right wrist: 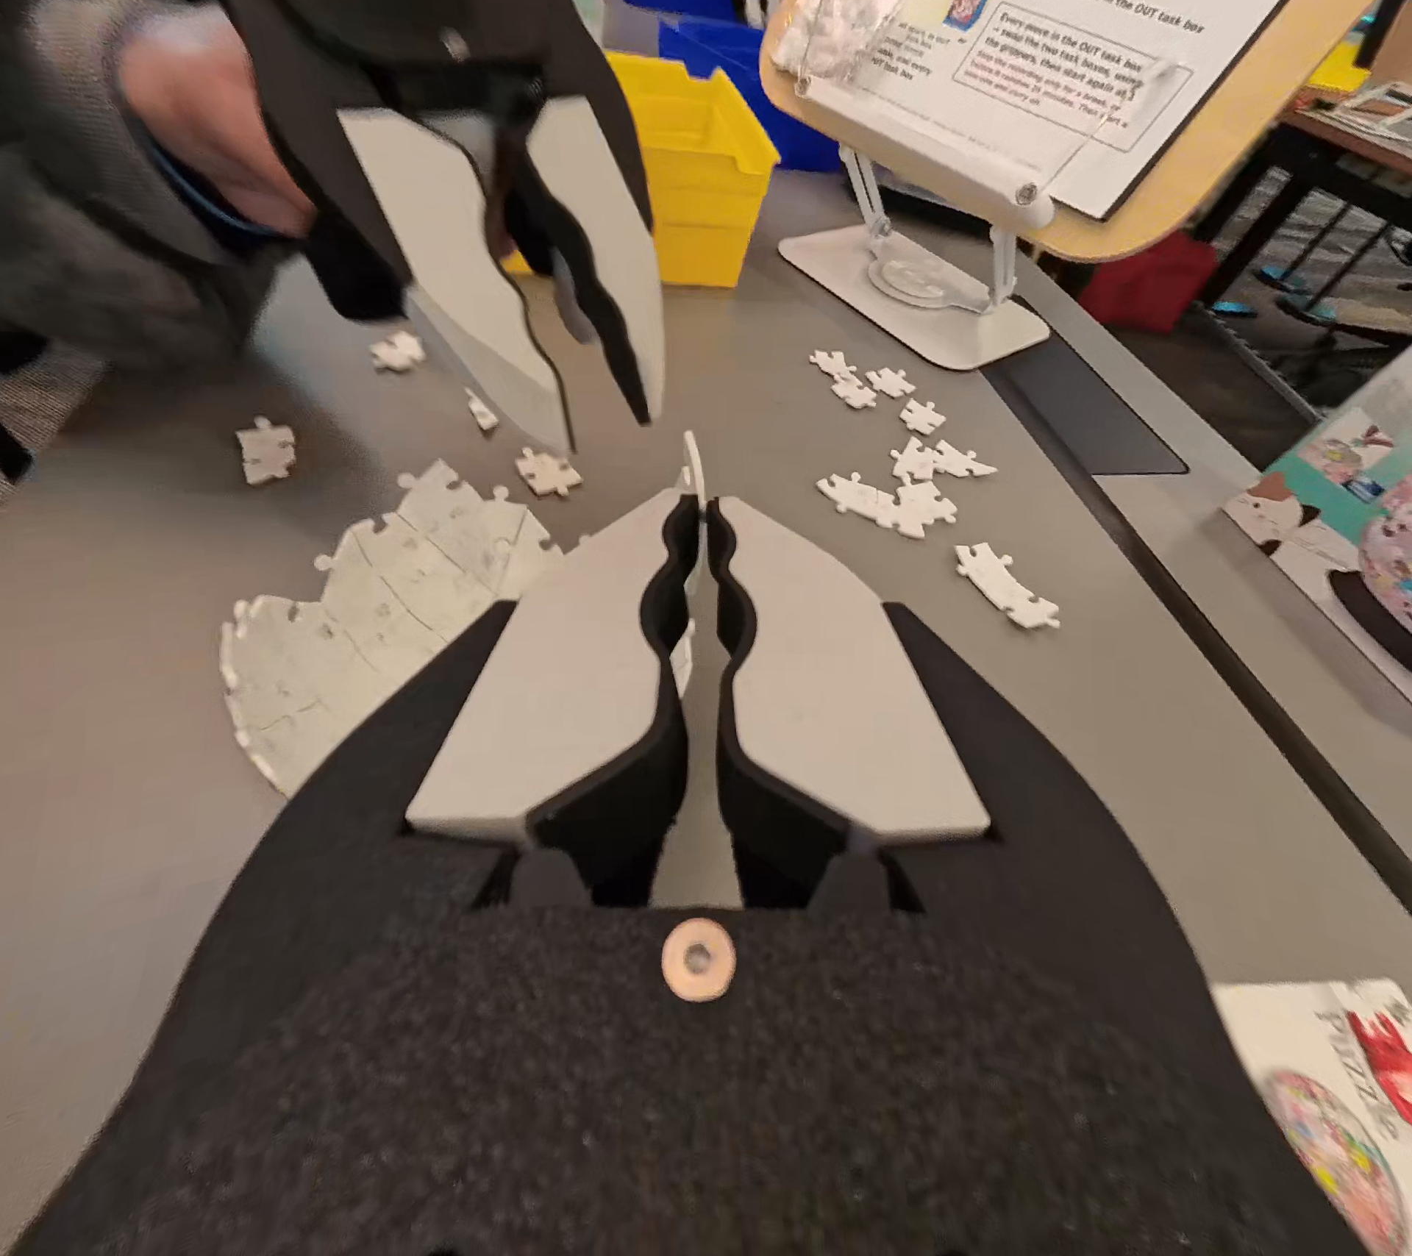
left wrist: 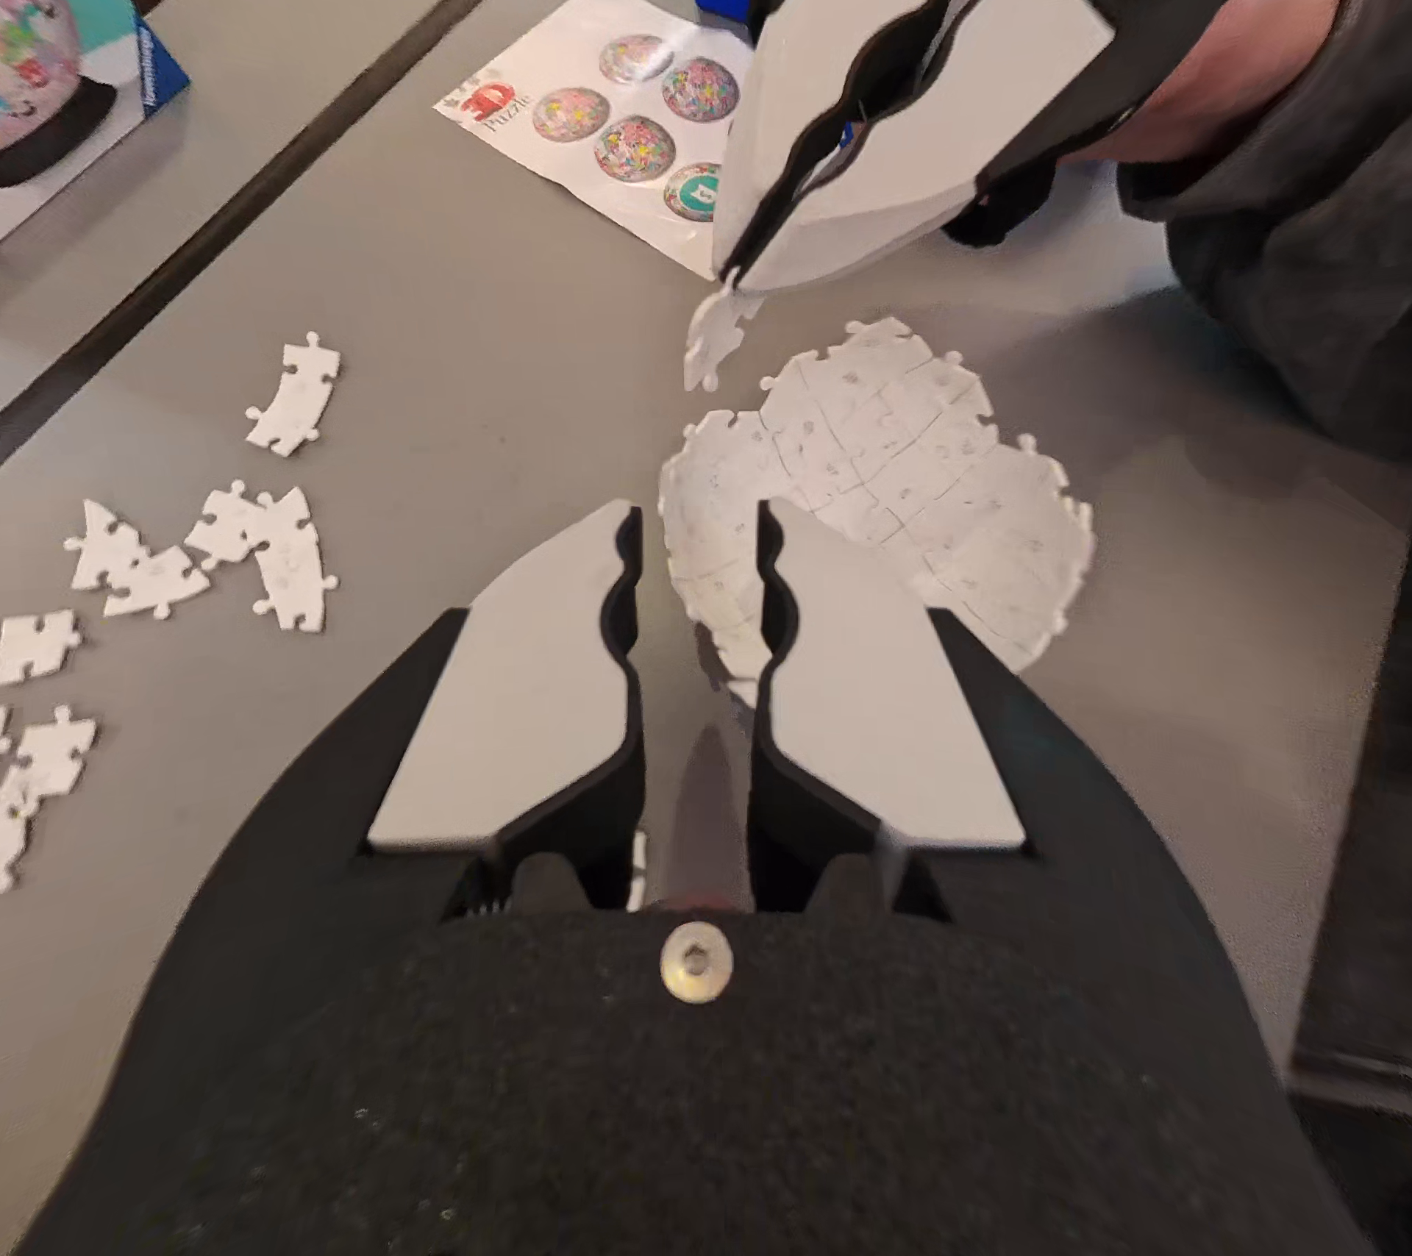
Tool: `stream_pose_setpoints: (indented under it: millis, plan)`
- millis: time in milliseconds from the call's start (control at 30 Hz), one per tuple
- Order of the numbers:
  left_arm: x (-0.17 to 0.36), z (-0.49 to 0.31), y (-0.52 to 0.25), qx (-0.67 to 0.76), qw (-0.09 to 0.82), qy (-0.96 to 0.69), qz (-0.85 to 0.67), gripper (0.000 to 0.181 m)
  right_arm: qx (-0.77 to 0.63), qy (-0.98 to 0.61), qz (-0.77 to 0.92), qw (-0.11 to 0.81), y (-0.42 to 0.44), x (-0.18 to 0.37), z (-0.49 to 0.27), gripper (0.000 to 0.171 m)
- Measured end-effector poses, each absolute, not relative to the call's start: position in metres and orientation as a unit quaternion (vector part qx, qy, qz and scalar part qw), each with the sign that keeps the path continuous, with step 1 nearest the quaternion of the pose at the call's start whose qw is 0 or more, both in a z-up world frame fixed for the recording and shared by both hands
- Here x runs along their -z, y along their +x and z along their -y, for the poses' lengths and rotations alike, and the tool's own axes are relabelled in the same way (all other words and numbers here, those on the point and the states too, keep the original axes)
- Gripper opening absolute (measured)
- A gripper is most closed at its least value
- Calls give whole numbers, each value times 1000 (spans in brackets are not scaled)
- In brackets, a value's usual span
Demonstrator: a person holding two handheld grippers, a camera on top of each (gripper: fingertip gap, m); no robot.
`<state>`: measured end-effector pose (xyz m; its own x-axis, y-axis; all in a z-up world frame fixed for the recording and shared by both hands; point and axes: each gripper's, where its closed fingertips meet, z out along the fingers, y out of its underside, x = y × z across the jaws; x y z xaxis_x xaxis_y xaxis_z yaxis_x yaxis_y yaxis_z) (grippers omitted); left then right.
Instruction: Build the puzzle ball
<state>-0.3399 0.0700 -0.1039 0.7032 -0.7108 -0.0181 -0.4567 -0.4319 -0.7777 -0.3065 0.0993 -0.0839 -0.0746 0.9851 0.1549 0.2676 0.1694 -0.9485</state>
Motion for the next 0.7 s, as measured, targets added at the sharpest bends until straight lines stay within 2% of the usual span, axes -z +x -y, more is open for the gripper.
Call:
stream_pose_setpoints:
  millis: [200, 300, 333, 400, 467, 700]
  plan:
    - [86, -86, -314, 210, 434, -791, -377, 23, -480, -484, 606, 410, -309, 68, -91, 2]
    - [84, -85, -310, 232, 437, -783, -376, 3, -503, -476, 600, 401, -310, 65, -87, 3]
    - [85, -84, -310, 236, 436, -784, -375, 2, -501, -479, 601, 397, -310, 66, -87, 3]
    - [90, -84, -312, 238, 425, -791, -370, 2, -482, -489, 615, 387, -309, 73, -89, 3]
    - [96, -86, -316, 223, 418, -802, -362, 2, -434, -507, 637, 385, -307, 81, -94, 12]
    - [111, -80, -309, 221, 395, -805, -383, 2, -324, -491, 716, 376, -306, 85, -80, 11]
